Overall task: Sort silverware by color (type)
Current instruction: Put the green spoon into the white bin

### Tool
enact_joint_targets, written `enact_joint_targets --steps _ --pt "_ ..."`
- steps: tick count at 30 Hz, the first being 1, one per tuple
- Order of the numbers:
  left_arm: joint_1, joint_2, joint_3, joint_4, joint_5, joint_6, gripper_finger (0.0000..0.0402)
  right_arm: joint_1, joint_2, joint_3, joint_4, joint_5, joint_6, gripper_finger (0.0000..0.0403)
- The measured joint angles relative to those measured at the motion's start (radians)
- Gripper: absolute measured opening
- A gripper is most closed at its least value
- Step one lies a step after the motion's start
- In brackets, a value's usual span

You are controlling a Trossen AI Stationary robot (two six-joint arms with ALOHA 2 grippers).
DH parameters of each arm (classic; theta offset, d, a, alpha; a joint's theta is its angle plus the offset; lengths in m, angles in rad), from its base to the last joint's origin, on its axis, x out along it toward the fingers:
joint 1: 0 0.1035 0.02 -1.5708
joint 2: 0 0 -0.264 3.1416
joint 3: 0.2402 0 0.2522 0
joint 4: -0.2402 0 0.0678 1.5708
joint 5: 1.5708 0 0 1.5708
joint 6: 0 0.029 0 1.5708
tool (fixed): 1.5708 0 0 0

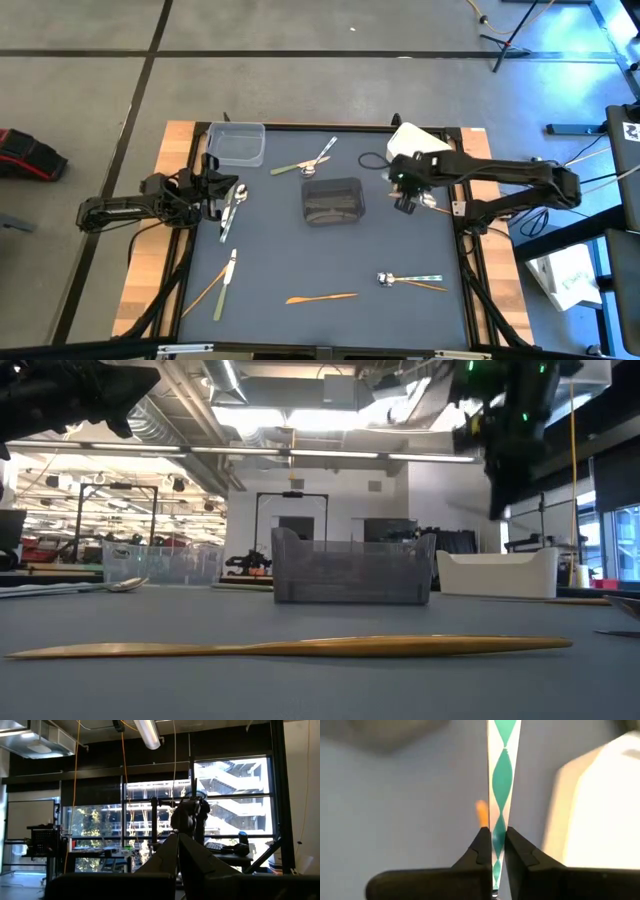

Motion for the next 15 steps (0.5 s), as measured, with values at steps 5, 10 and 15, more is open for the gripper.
enact_joint_targets --steps 5,10,15 --pt "0.000 0.000 0.000 0.009 0.000 0.000 0.0008 -0.022 -0.039 0.101 0.012 0.110 -0.020 0.0015" --pt "0.000 0.000 0.000 0.016 0.000 0.000 0.0008 -0.119 -0.061 0.126 0.076 0.180 -0.068 0.0016" --pt "0.000 0.000 0.000 0.016 0.000 -0.004 0.0008 -0.266 -0.061 0.124 0.128 0.228 -0.115 0.0016"
